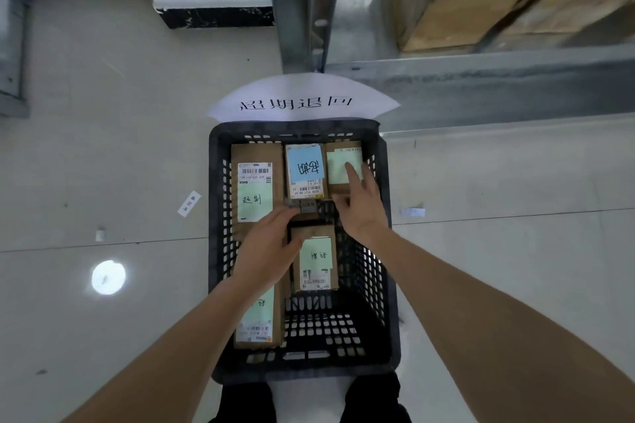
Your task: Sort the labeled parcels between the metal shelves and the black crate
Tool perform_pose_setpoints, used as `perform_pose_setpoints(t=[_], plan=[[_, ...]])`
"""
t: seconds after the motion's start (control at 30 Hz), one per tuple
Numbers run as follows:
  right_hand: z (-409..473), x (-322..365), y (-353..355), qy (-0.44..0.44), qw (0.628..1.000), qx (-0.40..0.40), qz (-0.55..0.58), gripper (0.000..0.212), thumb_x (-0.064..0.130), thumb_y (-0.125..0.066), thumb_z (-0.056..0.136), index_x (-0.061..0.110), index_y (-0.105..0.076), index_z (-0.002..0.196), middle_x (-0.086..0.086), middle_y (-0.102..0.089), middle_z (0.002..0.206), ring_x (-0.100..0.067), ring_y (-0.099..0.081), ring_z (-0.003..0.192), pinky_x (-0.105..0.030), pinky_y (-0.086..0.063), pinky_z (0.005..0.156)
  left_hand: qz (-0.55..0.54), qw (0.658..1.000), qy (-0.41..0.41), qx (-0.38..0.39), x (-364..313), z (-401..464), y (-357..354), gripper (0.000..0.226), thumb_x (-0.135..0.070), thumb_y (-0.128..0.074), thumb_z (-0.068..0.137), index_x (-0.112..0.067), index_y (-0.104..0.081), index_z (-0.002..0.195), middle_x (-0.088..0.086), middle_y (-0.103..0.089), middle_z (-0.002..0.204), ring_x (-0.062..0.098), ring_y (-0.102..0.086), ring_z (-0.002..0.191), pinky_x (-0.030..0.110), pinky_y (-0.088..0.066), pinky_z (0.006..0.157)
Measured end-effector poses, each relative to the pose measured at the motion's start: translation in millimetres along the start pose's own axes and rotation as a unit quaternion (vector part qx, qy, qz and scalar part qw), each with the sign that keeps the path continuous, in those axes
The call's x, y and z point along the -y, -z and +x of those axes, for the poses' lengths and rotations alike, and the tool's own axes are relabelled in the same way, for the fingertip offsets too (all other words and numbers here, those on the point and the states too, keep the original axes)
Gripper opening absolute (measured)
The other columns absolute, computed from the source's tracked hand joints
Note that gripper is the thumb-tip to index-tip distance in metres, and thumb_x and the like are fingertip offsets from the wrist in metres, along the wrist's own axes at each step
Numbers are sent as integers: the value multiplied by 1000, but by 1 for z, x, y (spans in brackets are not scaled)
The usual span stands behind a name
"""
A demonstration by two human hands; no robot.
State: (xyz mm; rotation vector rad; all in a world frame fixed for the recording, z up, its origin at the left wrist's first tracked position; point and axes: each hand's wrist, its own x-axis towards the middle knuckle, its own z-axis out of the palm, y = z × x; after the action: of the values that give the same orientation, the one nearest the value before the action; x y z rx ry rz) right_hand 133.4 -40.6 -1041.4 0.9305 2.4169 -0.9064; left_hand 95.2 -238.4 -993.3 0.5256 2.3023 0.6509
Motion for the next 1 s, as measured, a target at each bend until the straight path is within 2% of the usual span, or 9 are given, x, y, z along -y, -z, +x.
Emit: perform_pose_setpoints(t=[0.07,0.2,0.27,0.43,0.53,0.67,0.87,1.0], plan=[[-24,6,26,14,1000,3,-1,69,33,-54,104,32,-18,162,0,-6,172,-25,-10,158,-49,-30,123,2,1000,2,-5,-21,-14,20,45,-33,-57,96,-27,-50,141,-13,-52,140,7,-58,111,28,-48,96],[-75,21,97,47,998,13,-47,63,44,-52,103,30,-27,159,0,-23,168,-23,-19,155,-48,-29,123,57,998,11,-19,-78,-45,70,52,-33,-57,97,-25,-44,147,-9,-44,150,15,-42,136,33,-37,111],[-103,32,143,65,994,17,-90,63,48,-49,104,30,-25,160,0,-23,168,-22,-19,155,-44,-23,125,72,997,19,-30,-113,-62,98,55,-38,-56,97,-29,-41,149,-8,-38,155,15,-35,142,39,-33,117],[-187,64,274,103,986,19,-129,65,49,-46,105,30,-20,162,0,-17,170,-22,-15,157,-41,-16,127,92,994,9,-63,-214,-112,175,59,-43,-54,97,-28,-37,151,-4,-35,158,19,-32,145,42,-30,118],[-240,83,353,122,982,-2,-145,65,51,-47,104,32,-22,161,1,-16,170,-21,-15,157,-42,-17,127,110,991,-9,-78,-283,-153,219,60,-46,-50,98,-28,-33,153,-4,-30,161,19,-27,148,41,-25,120],[-319,102,448,131,979,-52,-146,62,47,-51,103,31,-29,159,3,-29,165,-22,-28,151,-42,-28,121,106,987,-44,-113,-372,-217,269,60,-46,-53,96,-28,-38,151,-4,-35,158,20,-33,144,41,-28,118],[-440,120,560,128,973,-114,-155,63,52,-51,101,25,-33,156,-1,-31,164,-27,-32,150,-45,-35,117,108,975,-110,-157,-493,-325,326,61,-41,-56,96,-26,-35,152,-4,-34,158,21,-32,144,40,-29,118],[-525,122,630,134,962,-176,-160,66,52,-52,99,35,-27,158,2,-22,169,-26,-26,153,-47,-29,121,96,967,-146,-186,-554,-390,349,62,-52,-56,94,-35,-35,149,-9,-35,157,19,-37,142,45,-36,115]])
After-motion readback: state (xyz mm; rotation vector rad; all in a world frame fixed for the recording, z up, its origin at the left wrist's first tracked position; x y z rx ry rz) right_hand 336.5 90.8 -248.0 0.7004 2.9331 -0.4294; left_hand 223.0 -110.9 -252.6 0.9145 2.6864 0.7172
